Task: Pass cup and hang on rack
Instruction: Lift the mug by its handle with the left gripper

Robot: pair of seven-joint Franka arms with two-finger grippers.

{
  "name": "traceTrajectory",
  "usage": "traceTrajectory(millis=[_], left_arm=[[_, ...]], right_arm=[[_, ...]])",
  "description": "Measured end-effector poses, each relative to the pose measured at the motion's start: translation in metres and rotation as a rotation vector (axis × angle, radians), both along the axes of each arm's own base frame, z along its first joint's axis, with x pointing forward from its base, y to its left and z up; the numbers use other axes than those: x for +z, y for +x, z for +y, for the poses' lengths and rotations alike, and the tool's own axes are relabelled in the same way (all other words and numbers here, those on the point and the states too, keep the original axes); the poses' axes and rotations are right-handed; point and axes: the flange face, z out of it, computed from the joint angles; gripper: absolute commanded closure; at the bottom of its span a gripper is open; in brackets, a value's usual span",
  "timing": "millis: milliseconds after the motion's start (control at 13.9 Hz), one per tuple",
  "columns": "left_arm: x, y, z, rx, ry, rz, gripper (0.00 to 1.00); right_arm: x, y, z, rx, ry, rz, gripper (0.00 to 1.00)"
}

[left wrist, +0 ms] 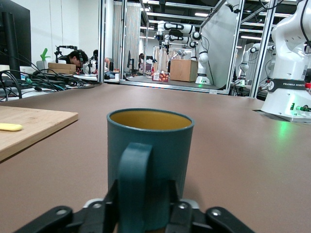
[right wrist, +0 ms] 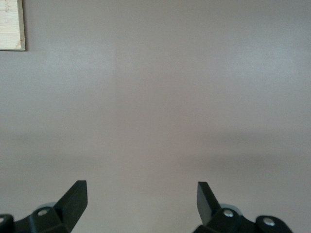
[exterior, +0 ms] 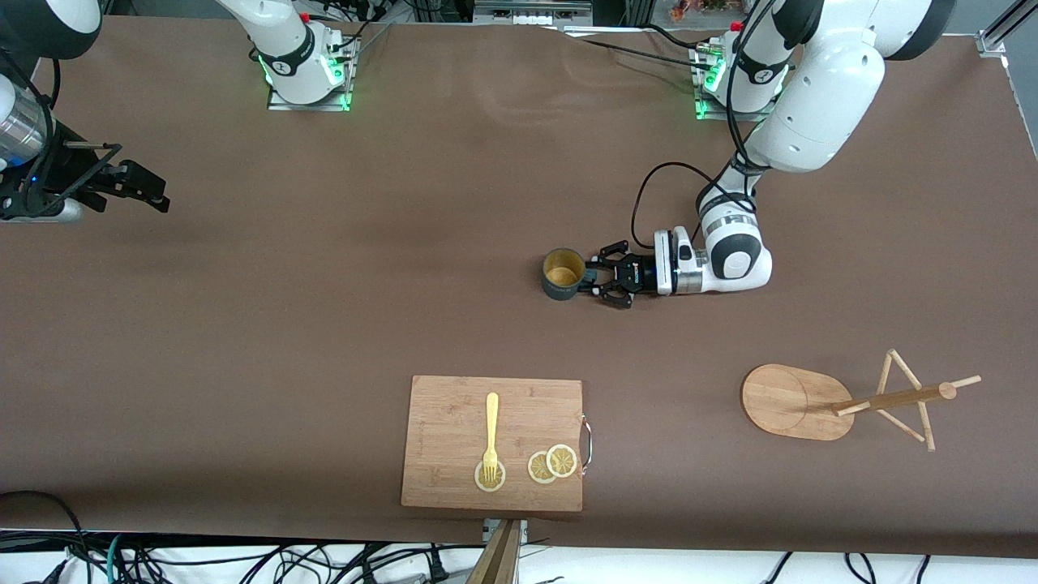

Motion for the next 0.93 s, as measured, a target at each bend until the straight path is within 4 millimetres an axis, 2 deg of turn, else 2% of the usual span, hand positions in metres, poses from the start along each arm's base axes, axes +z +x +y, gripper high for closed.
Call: traceTrajectory(millis=[72,358,574,717,932], left_arm=[[0.000,0.000,0.000,0.001,0.000,0.000,1.00],[0.000,0.004,0.010,0.021,0.000,0.011,1.00],[0.007,0.010,0.034,0.079,-0.011,0.119,1.00],[0.033,0.014,0.054,0.123,-0.028,0.238,1.00],[0.094,0.021,0.091,0.116,0.001,0.371,1.00]], right_arm=[[0.000,0.000,0.000,0.000,0.000,0.000,0.00],[0.000,0.000,0.001,0.001,0.000,0.000,0.00],[0.000,0.000,0.001,0.001,0.000,0.000,0.00],[0.000,0.000,0.001,0.001,0.000,0.000,0.00],[0.000,0.000,0.001,0.002,0.000,0.001,0.00]])
